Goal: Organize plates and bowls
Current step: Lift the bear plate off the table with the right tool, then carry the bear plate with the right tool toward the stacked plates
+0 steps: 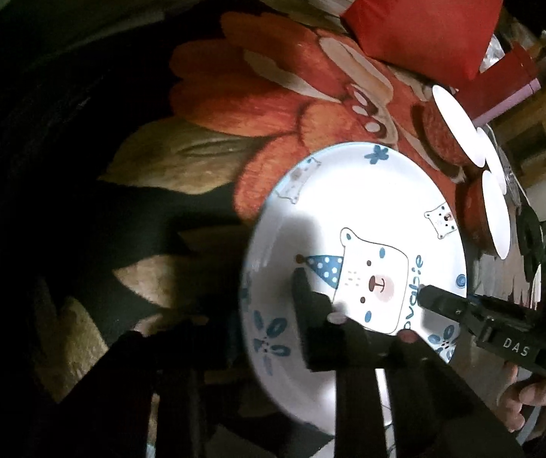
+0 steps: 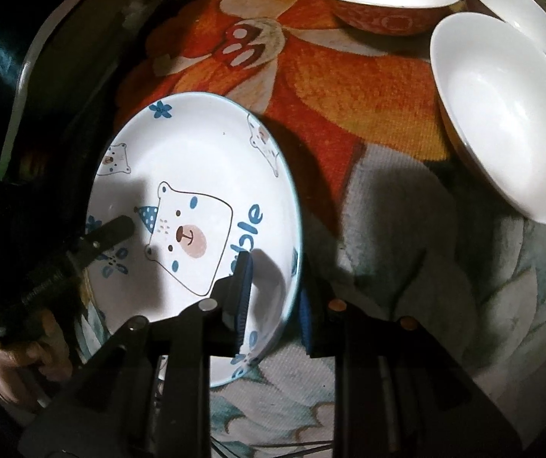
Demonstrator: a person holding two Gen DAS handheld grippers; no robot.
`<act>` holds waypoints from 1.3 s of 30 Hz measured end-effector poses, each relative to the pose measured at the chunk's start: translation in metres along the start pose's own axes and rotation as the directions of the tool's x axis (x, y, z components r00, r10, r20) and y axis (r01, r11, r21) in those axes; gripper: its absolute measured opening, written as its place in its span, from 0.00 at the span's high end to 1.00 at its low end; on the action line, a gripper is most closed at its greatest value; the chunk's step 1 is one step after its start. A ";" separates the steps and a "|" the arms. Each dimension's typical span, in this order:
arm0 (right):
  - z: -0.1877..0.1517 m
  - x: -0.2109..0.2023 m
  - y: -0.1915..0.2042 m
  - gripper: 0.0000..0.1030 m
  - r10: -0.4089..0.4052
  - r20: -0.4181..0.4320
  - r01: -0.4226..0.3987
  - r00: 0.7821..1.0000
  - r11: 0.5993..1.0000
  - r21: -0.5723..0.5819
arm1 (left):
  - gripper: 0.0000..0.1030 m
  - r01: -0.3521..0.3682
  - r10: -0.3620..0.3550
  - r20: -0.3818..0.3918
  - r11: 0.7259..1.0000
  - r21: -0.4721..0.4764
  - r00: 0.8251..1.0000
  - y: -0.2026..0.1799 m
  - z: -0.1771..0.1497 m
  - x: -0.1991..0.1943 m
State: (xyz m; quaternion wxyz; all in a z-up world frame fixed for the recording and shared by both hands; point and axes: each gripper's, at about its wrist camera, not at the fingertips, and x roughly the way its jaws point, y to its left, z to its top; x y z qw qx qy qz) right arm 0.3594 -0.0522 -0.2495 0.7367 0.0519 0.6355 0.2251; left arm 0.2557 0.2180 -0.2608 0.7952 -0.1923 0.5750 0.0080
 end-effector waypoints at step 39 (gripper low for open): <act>-0.142 -0.199 -0.173 0.82 -0.175 0.115 0.150 0.978 0.969 0.197 | 0.80 0.132 -0.114 -0.068 0.784 0.607 0.991 -0.317 -0.080 -0.035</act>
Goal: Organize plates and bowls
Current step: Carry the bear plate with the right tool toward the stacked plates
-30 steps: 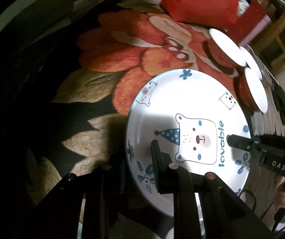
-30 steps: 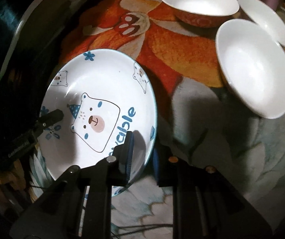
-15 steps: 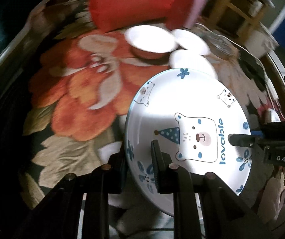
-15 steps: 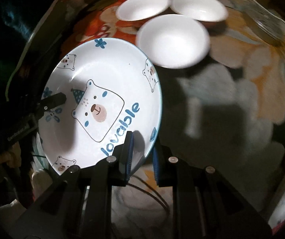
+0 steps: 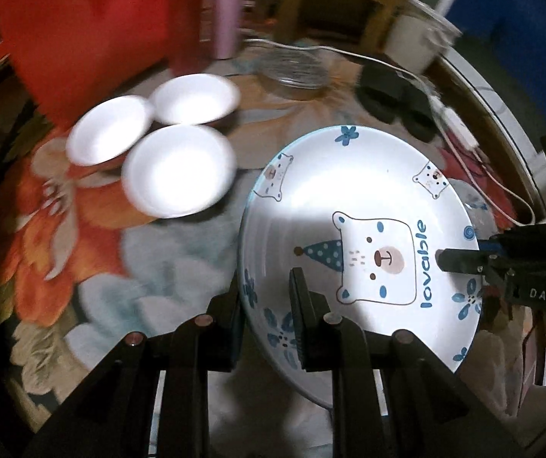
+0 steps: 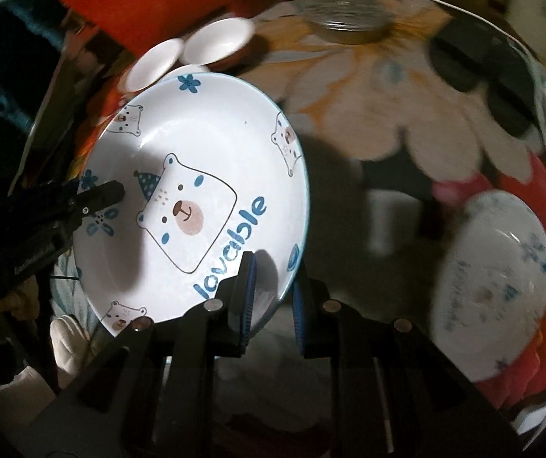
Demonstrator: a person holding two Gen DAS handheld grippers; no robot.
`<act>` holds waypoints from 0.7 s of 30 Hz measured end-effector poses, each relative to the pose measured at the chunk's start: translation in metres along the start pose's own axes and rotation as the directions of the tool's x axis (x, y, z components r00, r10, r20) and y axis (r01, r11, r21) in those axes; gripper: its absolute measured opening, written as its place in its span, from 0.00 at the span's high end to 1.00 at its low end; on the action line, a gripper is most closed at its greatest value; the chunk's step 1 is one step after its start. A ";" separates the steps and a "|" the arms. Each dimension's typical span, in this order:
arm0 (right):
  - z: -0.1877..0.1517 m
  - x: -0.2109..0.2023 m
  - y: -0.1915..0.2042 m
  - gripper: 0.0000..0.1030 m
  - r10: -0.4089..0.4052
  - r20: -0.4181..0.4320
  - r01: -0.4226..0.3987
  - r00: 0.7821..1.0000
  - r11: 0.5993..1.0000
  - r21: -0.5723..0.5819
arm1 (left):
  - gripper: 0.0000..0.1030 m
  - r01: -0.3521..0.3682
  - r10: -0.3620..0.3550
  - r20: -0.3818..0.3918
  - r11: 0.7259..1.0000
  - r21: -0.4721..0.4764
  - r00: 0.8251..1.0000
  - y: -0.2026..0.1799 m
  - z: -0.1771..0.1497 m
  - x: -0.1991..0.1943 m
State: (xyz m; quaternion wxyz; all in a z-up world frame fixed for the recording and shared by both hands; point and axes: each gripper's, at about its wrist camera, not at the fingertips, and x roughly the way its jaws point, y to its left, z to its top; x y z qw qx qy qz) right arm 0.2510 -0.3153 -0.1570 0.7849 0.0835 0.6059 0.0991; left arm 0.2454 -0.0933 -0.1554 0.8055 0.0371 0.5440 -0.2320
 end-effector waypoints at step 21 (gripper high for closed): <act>-0.094 -0.047 -0.183 0.82 -0.092 0.002 0.085 0.996 0.929 0.360 | 0.80 0.128 -0.121 -0.072 0.986 0.110 0.990 -0.201 0.025 0.088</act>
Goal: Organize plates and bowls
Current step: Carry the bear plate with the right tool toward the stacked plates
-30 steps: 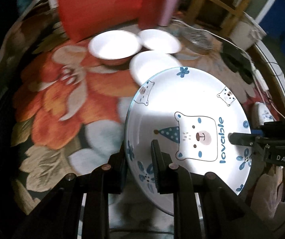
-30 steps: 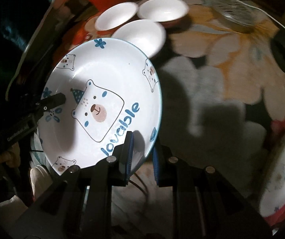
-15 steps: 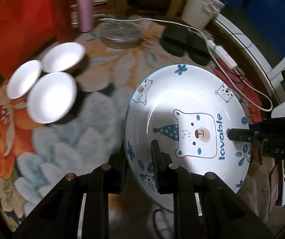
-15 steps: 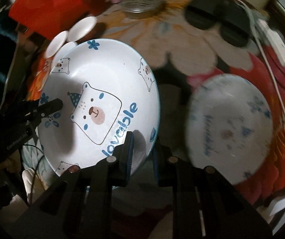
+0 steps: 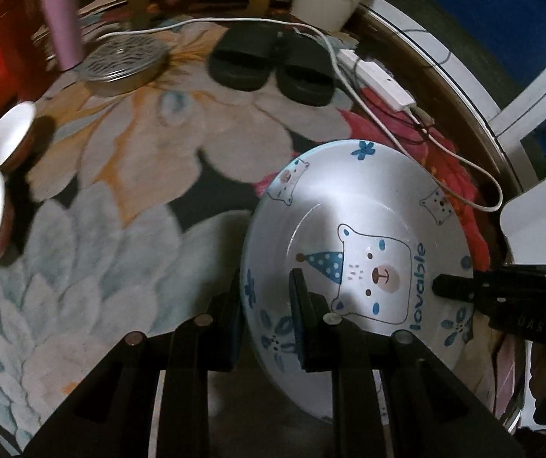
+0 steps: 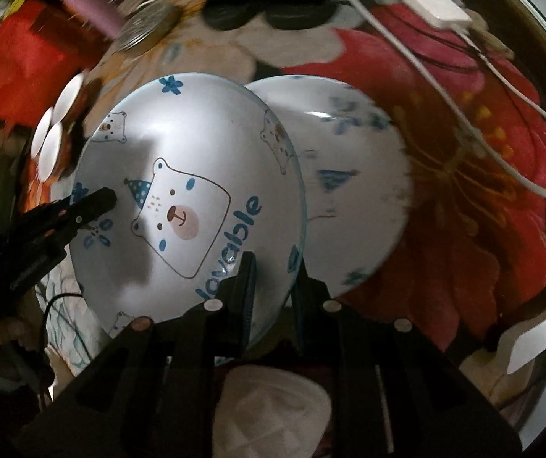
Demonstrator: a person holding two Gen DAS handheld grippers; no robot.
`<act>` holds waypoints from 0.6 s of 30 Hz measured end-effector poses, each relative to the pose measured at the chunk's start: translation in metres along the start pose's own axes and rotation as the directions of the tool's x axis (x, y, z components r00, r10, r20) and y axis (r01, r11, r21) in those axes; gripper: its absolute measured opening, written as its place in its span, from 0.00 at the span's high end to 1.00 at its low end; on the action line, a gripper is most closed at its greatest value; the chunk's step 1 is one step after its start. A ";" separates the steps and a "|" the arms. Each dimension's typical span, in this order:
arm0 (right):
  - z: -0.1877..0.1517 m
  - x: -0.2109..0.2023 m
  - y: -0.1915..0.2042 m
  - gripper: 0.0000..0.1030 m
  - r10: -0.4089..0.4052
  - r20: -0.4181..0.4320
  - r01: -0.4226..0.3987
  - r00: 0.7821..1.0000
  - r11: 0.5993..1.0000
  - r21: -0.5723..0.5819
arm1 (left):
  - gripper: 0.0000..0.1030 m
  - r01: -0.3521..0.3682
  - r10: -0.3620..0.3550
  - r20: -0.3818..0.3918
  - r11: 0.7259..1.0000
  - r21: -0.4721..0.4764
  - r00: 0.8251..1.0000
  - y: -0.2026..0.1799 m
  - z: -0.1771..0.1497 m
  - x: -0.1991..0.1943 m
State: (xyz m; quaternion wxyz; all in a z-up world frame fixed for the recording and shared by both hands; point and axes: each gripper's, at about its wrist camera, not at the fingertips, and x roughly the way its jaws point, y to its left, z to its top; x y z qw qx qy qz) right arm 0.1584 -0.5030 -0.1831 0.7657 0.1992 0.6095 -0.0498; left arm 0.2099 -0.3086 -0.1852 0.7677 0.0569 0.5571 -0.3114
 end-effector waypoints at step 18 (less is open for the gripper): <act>0.010 0.015 -0.056 0.82 -0.020 0.015 0.018 1.000 0.991 0.135 | 0.80 -0.044 0.049 -0.087 0.998 0.050 0.995 -0.037 0.019 0.055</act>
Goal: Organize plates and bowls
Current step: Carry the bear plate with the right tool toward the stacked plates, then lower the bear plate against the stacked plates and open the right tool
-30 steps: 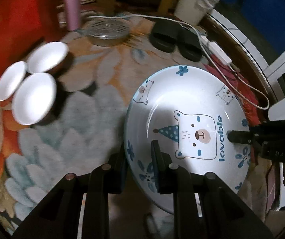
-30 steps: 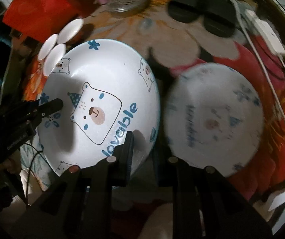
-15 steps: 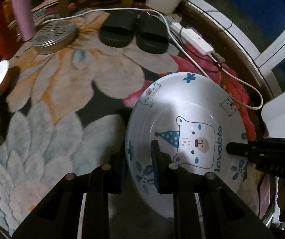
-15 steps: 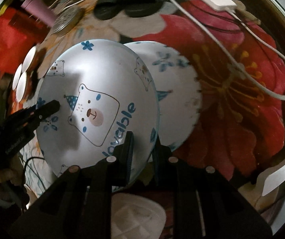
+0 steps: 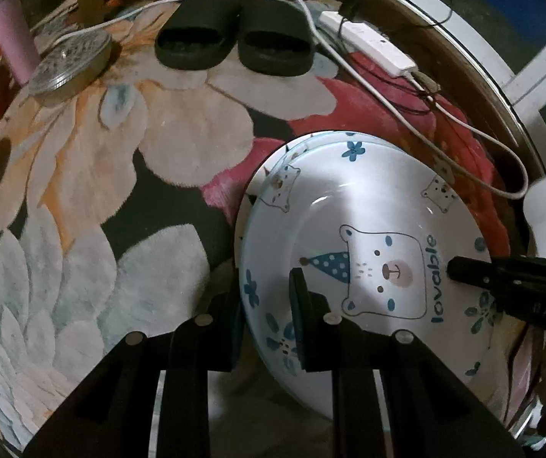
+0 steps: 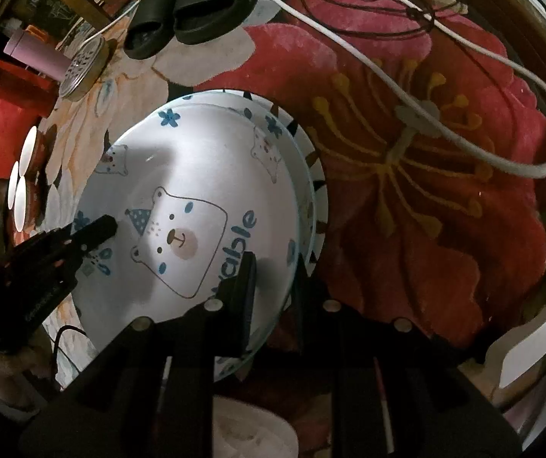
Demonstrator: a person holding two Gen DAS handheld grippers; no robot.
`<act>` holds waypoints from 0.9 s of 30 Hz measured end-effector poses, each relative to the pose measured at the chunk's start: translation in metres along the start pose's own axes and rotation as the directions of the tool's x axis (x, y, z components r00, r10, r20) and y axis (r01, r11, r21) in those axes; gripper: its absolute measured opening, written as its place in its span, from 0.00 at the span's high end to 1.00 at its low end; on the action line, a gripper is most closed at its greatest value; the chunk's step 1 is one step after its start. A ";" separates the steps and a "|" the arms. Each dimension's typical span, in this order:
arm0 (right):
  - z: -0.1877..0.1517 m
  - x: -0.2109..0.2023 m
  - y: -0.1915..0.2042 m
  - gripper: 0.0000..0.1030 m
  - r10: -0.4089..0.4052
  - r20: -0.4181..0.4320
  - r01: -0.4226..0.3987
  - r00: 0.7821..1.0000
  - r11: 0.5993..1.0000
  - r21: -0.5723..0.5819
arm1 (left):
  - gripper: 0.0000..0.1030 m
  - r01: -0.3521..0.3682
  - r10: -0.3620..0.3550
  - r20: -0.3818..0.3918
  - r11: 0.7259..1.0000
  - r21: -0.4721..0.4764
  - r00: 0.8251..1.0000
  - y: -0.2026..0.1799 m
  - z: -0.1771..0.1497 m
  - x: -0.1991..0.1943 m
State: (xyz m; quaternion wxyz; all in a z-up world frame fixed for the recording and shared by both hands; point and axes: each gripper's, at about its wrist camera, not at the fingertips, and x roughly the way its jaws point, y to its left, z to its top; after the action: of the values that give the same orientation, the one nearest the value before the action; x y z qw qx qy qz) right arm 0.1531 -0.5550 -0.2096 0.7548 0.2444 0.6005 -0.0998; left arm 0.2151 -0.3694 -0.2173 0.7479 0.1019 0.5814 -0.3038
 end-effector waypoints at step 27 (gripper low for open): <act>0.017 -0.015 0.040 0.00 -0.013 0.146 0.013 0.989 1.000 0.001 | 0.01 -0.037 0.048 0.081 0.990 -0.133 0.996 0.054 -0.003 -0.044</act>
State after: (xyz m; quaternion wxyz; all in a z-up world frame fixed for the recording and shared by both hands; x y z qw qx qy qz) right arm 0.1813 -0.5311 -0.1826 0.7962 0.2326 0.5450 -0.1222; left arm 0.2370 -0.3105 -0.1886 0.7831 0.0518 0.5658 -0.2528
